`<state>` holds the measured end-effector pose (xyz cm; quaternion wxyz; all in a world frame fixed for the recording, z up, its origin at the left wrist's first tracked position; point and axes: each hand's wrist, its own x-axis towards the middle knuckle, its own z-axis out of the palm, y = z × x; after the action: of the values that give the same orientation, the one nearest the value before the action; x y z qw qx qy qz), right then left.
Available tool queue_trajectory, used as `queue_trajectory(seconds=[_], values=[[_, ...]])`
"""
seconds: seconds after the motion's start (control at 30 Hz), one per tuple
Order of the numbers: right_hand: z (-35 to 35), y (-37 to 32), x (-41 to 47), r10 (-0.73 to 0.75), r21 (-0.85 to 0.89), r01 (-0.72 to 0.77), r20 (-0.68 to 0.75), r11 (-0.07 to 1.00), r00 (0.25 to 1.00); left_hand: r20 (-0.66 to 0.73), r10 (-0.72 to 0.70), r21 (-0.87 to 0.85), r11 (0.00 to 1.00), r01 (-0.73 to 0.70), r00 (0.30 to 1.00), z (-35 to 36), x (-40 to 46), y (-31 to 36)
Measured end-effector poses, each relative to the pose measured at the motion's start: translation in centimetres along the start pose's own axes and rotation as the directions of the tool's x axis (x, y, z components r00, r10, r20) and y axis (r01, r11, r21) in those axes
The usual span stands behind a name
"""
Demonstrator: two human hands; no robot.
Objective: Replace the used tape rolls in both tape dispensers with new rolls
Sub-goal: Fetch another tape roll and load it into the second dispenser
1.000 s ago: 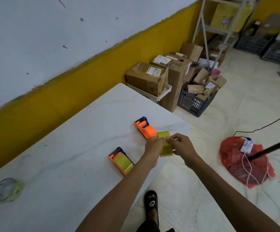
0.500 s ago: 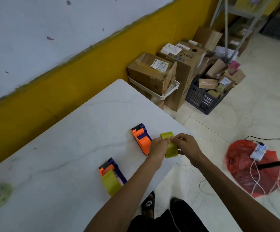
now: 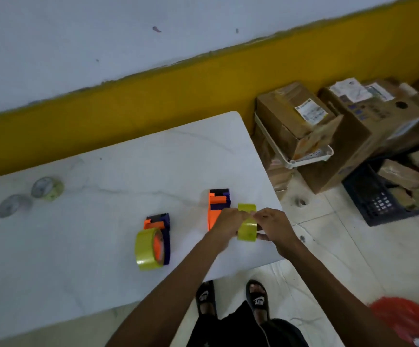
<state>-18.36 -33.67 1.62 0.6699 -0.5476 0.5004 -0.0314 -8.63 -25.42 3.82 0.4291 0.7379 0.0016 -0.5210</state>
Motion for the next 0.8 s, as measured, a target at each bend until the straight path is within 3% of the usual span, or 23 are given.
queue_trajectory(seconds=[0.4, 0.53, 0.67, 0.73, 0.8], values=[[0.5, -0.8, 2.4, -0.042, -0.145, 0.07, 0.188, 0.987, 0.981, -0.09, 0.057, -0.115, 0.991, -0.067, 0.994, -0.7, -0.8, -1.0], [0.7, -0.8, 2.8, -0.068, -0.159, 0.102, 0.207, 0.982, 0.976, -0.265, 0.095, -0.046, 0.993, -0.111, 0.96, -2.1, -0.5, -1.3], [0.8, -0.4, 3.2, -0.095, -0.197, 0.138, 0.213, 0.971, 0.972, -0.498, 0.234, 0.109, 0.972, -0.207, 0.835, -4.6, -0.4, -2.4], [0.9, -0.1, 3.3, -0.102, -0.213, 0.148, 0.211, 0.966, 0.972, -0.543, 0.25, 0.171, 0.968, -0.186, 0.802, -5.6, -0.2, -3.6], [1.1, 0.3, 3.4, -0.113, -0.225, 0.162, 0.216, 0.961, 0.97, -0.504, 0.212, 0.218, 0.969, -0.115, 0.837, -6.1, 0.1, -4.8]])
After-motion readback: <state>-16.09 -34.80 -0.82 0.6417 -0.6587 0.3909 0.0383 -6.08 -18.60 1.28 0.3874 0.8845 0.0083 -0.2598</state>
